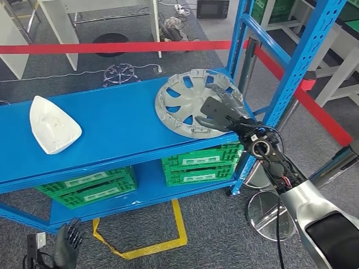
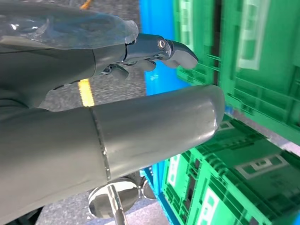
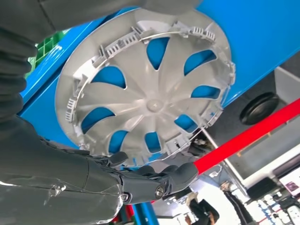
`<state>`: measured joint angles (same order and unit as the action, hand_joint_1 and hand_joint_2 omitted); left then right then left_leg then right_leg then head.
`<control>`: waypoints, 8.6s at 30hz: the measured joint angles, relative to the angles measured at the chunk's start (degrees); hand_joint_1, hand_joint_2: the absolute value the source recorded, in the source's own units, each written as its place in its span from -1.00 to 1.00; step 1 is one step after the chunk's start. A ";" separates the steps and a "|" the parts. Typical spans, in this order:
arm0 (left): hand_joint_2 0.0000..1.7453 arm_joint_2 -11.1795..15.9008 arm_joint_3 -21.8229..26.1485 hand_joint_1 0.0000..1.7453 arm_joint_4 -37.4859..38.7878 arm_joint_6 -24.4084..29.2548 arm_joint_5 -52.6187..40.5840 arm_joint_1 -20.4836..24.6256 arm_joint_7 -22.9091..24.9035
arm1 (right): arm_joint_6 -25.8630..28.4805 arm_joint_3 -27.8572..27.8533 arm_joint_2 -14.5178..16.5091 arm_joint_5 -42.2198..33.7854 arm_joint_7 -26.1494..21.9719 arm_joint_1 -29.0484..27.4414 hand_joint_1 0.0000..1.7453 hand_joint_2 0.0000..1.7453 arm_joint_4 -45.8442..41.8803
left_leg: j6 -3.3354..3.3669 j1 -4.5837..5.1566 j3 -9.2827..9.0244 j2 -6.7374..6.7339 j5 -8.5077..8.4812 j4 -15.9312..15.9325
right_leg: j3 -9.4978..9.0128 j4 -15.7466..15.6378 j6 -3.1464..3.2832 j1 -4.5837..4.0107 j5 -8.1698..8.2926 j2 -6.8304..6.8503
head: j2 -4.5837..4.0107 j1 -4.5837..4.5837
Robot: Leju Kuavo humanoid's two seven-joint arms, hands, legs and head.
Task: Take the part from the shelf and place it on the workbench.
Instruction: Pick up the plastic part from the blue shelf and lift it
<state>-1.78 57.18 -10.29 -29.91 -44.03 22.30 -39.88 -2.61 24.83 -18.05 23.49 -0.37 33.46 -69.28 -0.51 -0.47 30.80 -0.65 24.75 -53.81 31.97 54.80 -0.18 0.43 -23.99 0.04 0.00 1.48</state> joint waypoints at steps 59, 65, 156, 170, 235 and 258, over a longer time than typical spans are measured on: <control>-1.00 -0.07 -10.26 -1.00 -1.14 2.69 8.05 2.62 2.02 | -9.74 -9.27 -8.70 2.63 10.75 -7.04 -1.00 1.00 -14.33 | 0.00 0.00 0.05 -0.30 0.01 0.00 | 0.12 -0.01 0.00 0.02 0.09 -0.27 | 0.00 -0.02; -1.00 -0.09 -10.57 -1.00 -1.14 2.63 8.06 2.45 3.27 | -11.28 -10.20 -10.40 2.55 12.56 -8.95 -1.00 1.00 -14.22 | 0.00 0.00 0.06 -0.29 0.01 0.00 | 0.15 -0.01 0.00 0.03 0.09 -0.27 | 0.00 -0.02; -1.00 6.22 -20.37 -1.00 -1.95 6.30 24.82 -0.27 6.52 | -10.58 16.67 2.10 18.82 -10.18 14.74 -1.00 1.00 34.45 | -0.04 -0.02 0.21 -0.16 -0.07 0.01 | 0.26 0.03 -0.01 0.01 0.12 -0.21 | 0.00 -0.02; -1.00 6.86 -21.88 -1.00 -2.08 6.15 25.98 -0.52 6.66 | -9.78 17.41 -0.06 20.80 -9.99 14.58 -1.00 1.00 36.71 | -0.04 -0.01 0.20 -0.21 -0.06 0.00 | 0.26 0.02 -0.01 0.01 0.12 -0.25 | 0.00 -0.03; -1.00 7.00 -30.32 -1.00 -2.72 7.19 32.95 -0.87 7.25 | -0.34 20.12 4.30 32.36 -11.55 16.78 -1.00 1.00 43.75 | -0.04 -0.02 0.22 -0.21 -0.07 0.00 | 0.26 0.04 0.00 0.01 0.13 -0.24 | 0.00 -0.03; -1.00 7.15 -32.03 -1.00 -3.37 7.26 34.65 -0.76 8.04 | -5.10 20.23 4.26 32.02 -8.59 16.84 -1.00 1.00 44.45 | -0.04 -0.01 0.19 -0.27 -0.07 -0.01 | 0.26 0.03 0.00 0.01 0.14 -0.30 | 0.00 -0.03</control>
<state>5.38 25.16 -13.66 -22.64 -9.38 21.54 -31.83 -7.71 45.06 -13.79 55.52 -8.96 50.30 -24.83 -0.55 -0.48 30.99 -0.92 24.68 -53.82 32.23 54.83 -0.18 0.44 -23.86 -0.26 0.00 1.45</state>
